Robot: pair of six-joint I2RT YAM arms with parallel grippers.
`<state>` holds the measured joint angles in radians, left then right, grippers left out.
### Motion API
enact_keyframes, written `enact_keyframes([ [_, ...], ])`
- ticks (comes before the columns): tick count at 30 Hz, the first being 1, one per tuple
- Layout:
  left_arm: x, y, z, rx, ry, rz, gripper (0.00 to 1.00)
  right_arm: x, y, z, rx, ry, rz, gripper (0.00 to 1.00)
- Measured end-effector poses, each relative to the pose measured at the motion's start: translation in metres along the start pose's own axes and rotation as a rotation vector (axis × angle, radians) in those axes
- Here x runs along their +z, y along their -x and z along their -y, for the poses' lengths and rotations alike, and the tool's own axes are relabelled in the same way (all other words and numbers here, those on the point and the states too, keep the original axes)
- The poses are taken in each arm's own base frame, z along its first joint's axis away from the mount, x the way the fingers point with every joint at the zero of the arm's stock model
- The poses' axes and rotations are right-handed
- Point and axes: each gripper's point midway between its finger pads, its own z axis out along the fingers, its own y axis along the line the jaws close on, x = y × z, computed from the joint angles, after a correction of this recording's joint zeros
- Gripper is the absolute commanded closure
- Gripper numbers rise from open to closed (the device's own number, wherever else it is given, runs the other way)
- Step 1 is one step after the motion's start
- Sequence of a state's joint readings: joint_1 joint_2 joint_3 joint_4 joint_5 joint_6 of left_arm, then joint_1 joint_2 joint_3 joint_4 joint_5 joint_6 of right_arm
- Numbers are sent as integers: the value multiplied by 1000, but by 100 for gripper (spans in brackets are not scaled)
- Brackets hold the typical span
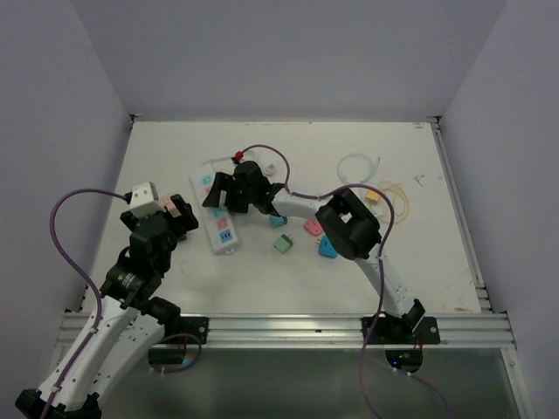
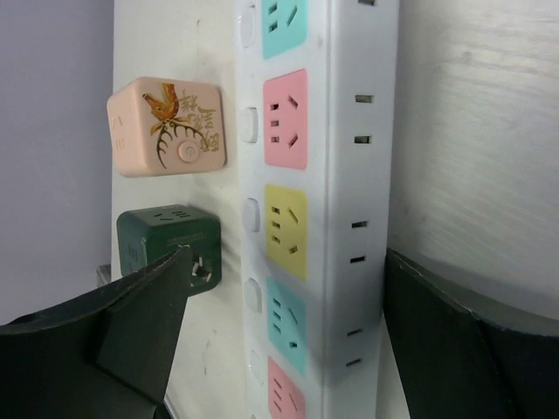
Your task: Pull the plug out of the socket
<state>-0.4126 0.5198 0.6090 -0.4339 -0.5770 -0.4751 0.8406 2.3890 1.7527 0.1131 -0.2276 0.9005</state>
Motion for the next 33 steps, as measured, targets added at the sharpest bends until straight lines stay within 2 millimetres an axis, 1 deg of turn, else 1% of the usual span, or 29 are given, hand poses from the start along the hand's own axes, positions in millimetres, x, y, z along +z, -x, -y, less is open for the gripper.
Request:
enact_keyframes([
  [3, 0, 0, 0, 0, 2, 1, 0, -10, 7, 7, -2, -17, 6, 6],
  [5, 0, 0, -1, 0, 4, 2, 0, -19, 11, 16, -4, -46, 5, 2],
  [9, 0, 1, -1, 0, 6, 3, 1, -43, 28, 33, -25, -125, 18, 1],
  [12, 0, 1, -2, 0, 8, 3, 0, -67, 49, 38, -56, -182, 50, 1],
  [15, 0, 1, -2, -2, 8, 5, 0, -104, 80, 36, -106, -230, 107, 1],
  [17, -1, 2, -2, -5, 6, 9, 0, -135, 104, 32, -148, -266, 165, 1],
  [19, -2, 4, -2, -9, 4, 14, 0, -171, 128, 28, -190, -307, 232, 1],
  [22, -3, 5, -2, -13, 2, 21, 0, -230, 159, 26, -235, -375, 335, 1],
  [24, -4, 6, -3, -17, 1, 26, 0, -273, 172, 32, -249, -429, 398, 1],
  [26, -6, 9, -4, -23, 1, 37, 0, -319, 180, 41, -248, -489, 460, 1],
  [27, -7, 11, -5, -28, 2, 44, 0, -343, 181, 47, -242, -520, 491, 1],
  [28, -9, 13, -6, -34, 4, 54, 0, -360, 182, 51, -236, -535, 516, 1],
  [29, -12, 16, -8, -40, 5, 65, 1, -383, 183, 56, -227, -556, 547, 1],
  [30, -15, 19, -10, -47, 5, 77, 0, -405, 181, 61, -217, -582, 577, 1],
  [32, -23, 29, -14, -64, 5, 103, 0, -443, 174, 67, -207, -628, 626, 1],
  [33, -27, 34, -15, -69, 6, 112, 0, -459, 169, 65, -210, -643, 648, 1],
])
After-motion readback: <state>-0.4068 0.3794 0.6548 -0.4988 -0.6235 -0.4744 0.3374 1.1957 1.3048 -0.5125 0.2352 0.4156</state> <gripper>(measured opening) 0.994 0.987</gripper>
